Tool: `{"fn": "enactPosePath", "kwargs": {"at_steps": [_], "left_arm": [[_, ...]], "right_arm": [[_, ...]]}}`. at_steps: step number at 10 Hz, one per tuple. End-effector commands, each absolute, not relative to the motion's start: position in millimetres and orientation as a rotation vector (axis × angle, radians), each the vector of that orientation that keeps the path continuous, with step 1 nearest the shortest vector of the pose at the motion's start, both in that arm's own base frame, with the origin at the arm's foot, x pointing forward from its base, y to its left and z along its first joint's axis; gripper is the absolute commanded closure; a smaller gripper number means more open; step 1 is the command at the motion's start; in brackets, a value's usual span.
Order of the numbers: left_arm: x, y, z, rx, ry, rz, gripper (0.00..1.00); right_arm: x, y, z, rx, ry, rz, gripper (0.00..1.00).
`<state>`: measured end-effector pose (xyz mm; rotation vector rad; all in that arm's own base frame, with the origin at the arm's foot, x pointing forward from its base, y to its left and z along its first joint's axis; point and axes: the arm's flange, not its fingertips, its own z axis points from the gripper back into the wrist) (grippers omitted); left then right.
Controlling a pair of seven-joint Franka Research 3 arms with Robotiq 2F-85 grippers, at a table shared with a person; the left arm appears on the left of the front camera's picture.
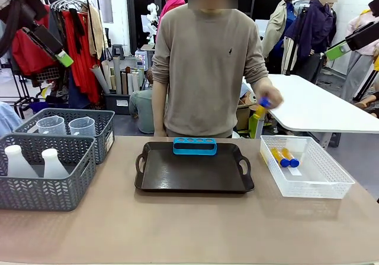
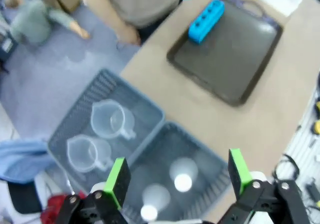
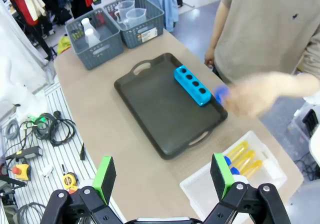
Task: Prepare the laboratory tools.
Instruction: Pick up one Large Measuring Cup and place it on the Handle tray.
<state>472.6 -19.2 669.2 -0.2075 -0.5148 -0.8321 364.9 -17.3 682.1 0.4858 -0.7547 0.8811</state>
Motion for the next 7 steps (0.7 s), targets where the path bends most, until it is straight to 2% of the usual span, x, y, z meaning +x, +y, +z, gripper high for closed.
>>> {"fn": "enactPosePath", "kwargs": {"at_steps": [1,4,5,6,7], "left_arm": [[484.1,-26.5,693.2,-0.130,-0.351,-0.715,0.00],[506.0,-28.7,659.2,0.102,-0.363,-0.545,0.00],[509.8,-29.3,649.2,0.079,-0.369,-0.512,0.00],[505.5,-28.5,657.6,-0.043,-0.440,-0.553,0.00],[511.5,-24.9,661.9,0.060,-0.369,-0.560,0.00]], "right_arm": [[365.7,-16.6,683.3,0.501,-0.770,0.892,0.00],[365.7,-16.6,683.3,0.501,-0.770,0.892,0.00],[365.7,-16.6,683.3,0.501,-0.770,0.892,0.00],[365.7,-16.6,683.3,0.501,-0.770,0.892,0.00],[365.7,-16.6,683.3,0.501,-0.770,0.892,0.00]]}}
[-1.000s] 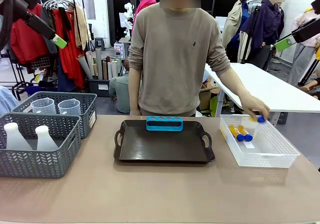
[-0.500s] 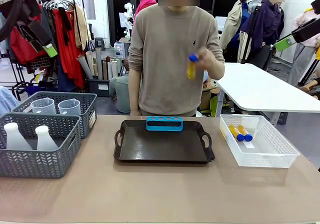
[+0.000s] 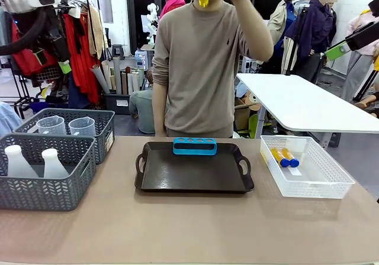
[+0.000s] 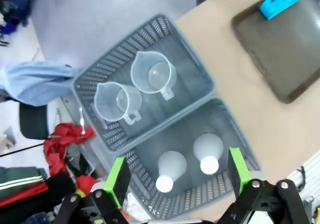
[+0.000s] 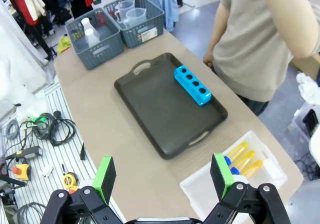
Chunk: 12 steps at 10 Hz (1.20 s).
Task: Prepare the laboratory tools.
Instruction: Pick up one Large Measuring Cup and place it on the Handle tray.
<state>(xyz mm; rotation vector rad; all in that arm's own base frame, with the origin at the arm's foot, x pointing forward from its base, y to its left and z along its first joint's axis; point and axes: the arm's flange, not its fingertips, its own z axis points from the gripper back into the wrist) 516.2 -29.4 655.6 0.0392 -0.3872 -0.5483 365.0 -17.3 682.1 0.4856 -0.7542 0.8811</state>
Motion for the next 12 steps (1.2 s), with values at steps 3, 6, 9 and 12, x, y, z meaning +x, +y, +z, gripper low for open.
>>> {"fn": "enactPosePath", "kwargs": {"at_steps": [3,6,9,12], "left_arm": [[515.6,-28.8,656.7,0.043,-0.383,-0.551,0.00],[545.4,-30.6,620.3,0.097,-0.246,-0.269,0.00],[562.0,-17.9,571.4,0.119,-0.246,-0.193,0.00],[579.3,-9.3,518.4,0.093,-0.229,-0.120,0.00]], "right_arm": [[365.7,-16.6,683.3,0.501,-0.770,0.892,0.00],[365.7,-16.6,683.3,0.501,-0.770,0.892,0.00],[365.7,-16.6,683.3,0.501,-0.770,0.892,0.00],[365.7,-16.6,683.3,0.501,-0.770,0.892,0.00]]}}
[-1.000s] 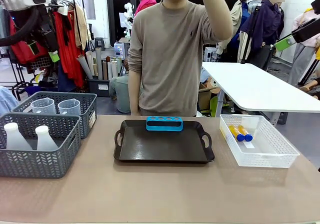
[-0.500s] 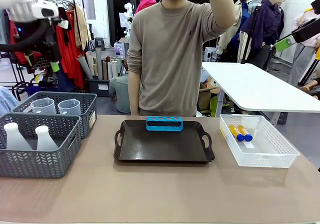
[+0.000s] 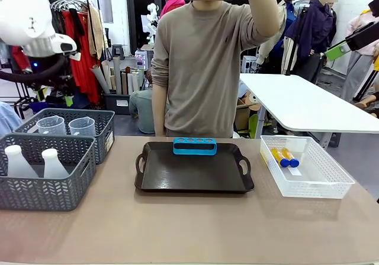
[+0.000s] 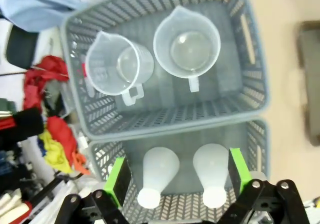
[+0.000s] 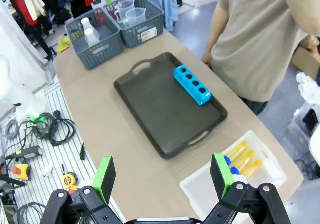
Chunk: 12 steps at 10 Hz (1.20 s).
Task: Prepare the laboratory tools.
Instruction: Pick up one Large Measuring Cup and place it on the Handle tray.
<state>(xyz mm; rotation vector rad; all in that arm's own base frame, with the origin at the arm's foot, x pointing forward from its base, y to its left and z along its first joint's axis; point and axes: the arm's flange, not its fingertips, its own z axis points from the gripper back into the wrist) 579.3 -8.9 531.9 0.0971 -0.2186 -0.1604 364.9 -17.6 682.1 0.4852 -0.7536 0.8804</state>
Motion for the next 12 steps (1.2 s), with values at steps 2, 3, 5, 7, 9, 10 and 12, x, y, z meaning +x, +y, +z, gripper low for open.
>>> {"fn": "enactPosePath", "kwargs": {"at_steps": [2,3,5,7,9,10,12], "left_arm": [[585.9,-17.7,488.3,0.089,-0.194,-0.079,0.00],[587.1,-25.5,474.0,0.091,-0.180,-0.060,0.00],[590.0,-35.3,450.0,0.118,-0.164,-0.089,0.00],[592.0,-38.2,441.3,0.106,-0.126,-0.097,0.00],[592.5,-40.6,438.7,0.087,-0.128,-0.103,0.00],[592.5,-40.6,438.7,0.087,-0.128,-0.103,0.00],[599.9,-35.9,445.2,0.096,-0.144,-0.115,0.00]], "right_arm": [[365.7,-16.6,683.3,0.501,-0.770,0.892,0.00],[365.7,-16.6,683.3,0.501,-0.770,0.892,0.00],[365.7,-16.6,683.3,0.501,-0.770,0.892,0.00],[365.7,-16.6,683.3,0.501,-0.770,0.892,0.00],[365.7,-16.6,683.3,0.501,-0.770,0.892,0.00],[365.7,-16.6,683.3,0.501,-0.770,0.892,0.00],[365.7,-16.6,683.3,0.501,-0.770,0.892,0.00]]}}
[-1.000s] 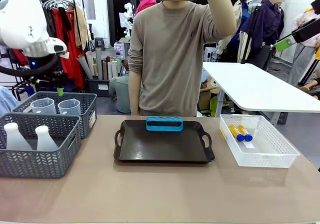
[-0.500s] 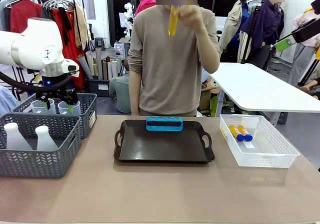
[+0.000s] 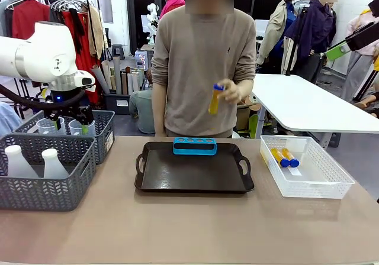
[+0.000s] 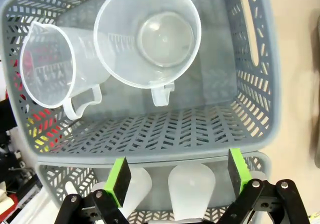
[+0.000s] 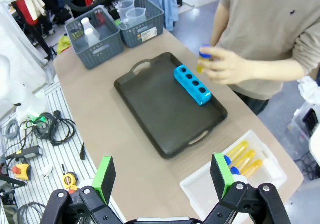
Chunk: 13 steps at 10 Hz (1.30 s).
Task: Prepare the laboratory tools.
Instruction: Pick up one Large Measuring Cup and place it on the Handle tray.
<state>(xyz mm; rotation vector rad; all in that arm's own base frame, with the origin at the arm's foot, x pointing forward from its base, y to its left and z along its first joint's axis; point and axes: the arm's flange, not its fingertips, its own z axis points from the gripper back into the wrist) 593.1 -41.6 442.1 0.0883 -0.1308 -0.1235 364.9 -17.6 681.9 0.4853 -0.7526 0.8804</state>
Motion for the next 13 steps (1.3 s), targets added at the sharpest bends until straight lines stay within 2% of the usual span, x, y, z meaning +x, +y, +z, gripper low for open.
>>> {"fn": "enactPosePath", "kwargs": {"at_steps": [1,10,13], "left_arm": [[610.3,-32.8,441.3,0.085,-0.143,-0.098,0.00],[643.4,-21.6,393.9,0.049,-0.146,-0.069,0.00],[645.3,-20.3,394.5,0.063,-0.174,-0.063,0.60]], "right_arm": [[365.7,-16.6,683.3,0.501,-0.770,0.892,0.00],[365.7,-16.6,683.3,0.501,-0.770,0.892,0.00],[365.7,-16.6,683.3,0.501,-0.770,0.892,0.00]]}}
